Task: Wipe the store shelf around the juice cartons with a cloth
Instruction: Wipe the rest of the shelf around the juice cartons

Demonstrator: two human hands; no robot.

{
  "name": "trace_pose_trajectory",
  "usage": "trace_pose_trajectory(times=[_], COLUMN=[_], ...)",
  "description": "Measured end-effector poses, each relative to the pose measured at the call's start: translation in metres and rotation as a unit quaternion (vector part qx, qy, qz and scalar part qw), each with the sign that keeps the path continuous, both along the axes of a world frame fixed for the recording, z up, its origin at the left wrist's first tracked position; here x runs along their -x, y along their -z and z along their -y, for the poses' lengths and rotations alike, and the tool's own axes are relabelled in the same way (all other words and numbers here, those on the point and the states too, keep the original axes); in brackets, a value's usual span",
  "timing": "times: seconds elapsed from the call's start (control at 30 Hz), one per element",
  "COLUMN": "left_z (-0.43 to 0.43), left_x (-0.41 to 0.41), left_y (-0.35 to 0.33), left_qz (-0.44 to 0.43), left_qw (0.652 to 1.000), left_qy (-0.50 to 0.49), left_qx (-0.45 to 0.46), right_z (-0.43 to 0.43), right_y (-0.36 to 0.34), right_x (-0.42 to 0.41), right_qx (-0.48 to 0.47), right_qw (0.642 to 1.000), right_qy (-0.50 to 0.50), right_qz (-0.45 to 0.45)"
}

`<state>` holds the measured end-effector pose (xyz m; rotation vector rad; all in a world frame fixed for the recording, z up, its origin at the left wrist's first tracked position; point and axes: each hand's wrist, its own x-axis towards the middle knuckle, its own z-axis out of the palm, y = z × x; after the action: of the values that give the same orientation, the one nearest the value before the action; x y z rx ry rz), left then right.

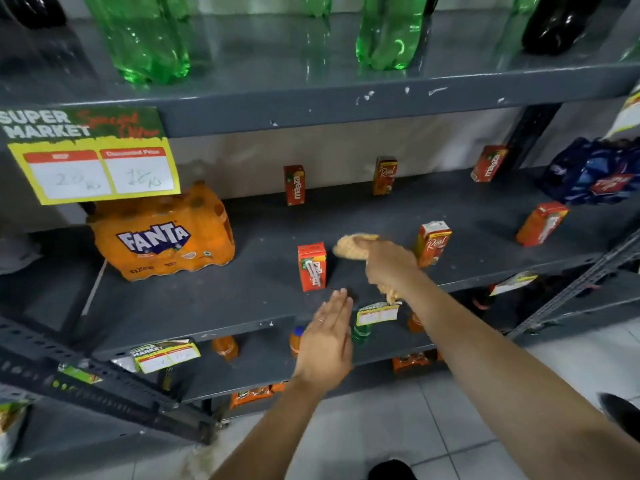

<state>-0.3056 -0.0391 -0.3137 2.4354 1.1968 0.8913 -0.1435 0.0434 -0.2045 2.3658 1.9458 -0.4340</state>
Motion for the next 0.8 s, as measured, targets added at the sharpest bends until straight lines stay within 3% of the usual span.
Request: trace_pose_trajectory(times=[0.07, 0.23, 0.33, 0.43, 0.5, 0.57, 0.63, 0.73, 0.8], left_z=[0.007, 0.002, -0.015, -0.029, -0.036, -0.042, -0.048, -0.053, -0.056], left_x=[-0.019, -0.049, -0.068, -0.097, -0.116, -0.134, -0.144, -0.146, -0.144], left_y=[0.003, 0.002, 0.005, 0.015, 0.019, 0.017, 0.016, 0.02, 0.023], left_qz=[0.039, 0.073, 0.026, -0.066, -0.121, -0.139, -0.154, -0.21, -0.226], left_qw=[0.999, 0.995, 0.994, 0.986, 0.968, 0.944, 0.925, 0.911, 0.91], left_qy=[-0.018, -0.066, -0.107, -0.152, -0.217, -0.293, -0.34, -0.345, -0.337], left_qx=[0.019, 0.004, 0.004, 0.027, 0.043, 0.059, 0.075, 0.084, 0.09], right_z=[0.006, 0.047, 0.078, 0.087, 0.079, 0.06, 0.027, -0.05, -0.104], right_y=[0.021, 0.036, 0.023, -0.004, -0.031, -0.057, -0.074, -0.066, -0.043], right_x=[0.001, -0.034, -0.081, -0.164, -0.222, -0.267, -0.292, -0.282, -0.251], right_qx=[0.045, 0.032, 0.099, 0.168, 0.109, -0.011, -0.097, -0.108, -0.071], right_qw=[0.997, 0.984, 0.969, 0.949, 0.959, 0.968, 0.959, 0.937, 0.94], right_qy=[-0.063, -0.174, -0.215, -0.185, -0.123, -0.08, -0.06, -0.09, -0.122], right_qz=[0.021, 0.022, -0.064, -0.19, -0.23, -0.236, -0.259, -0.319, -0.31])
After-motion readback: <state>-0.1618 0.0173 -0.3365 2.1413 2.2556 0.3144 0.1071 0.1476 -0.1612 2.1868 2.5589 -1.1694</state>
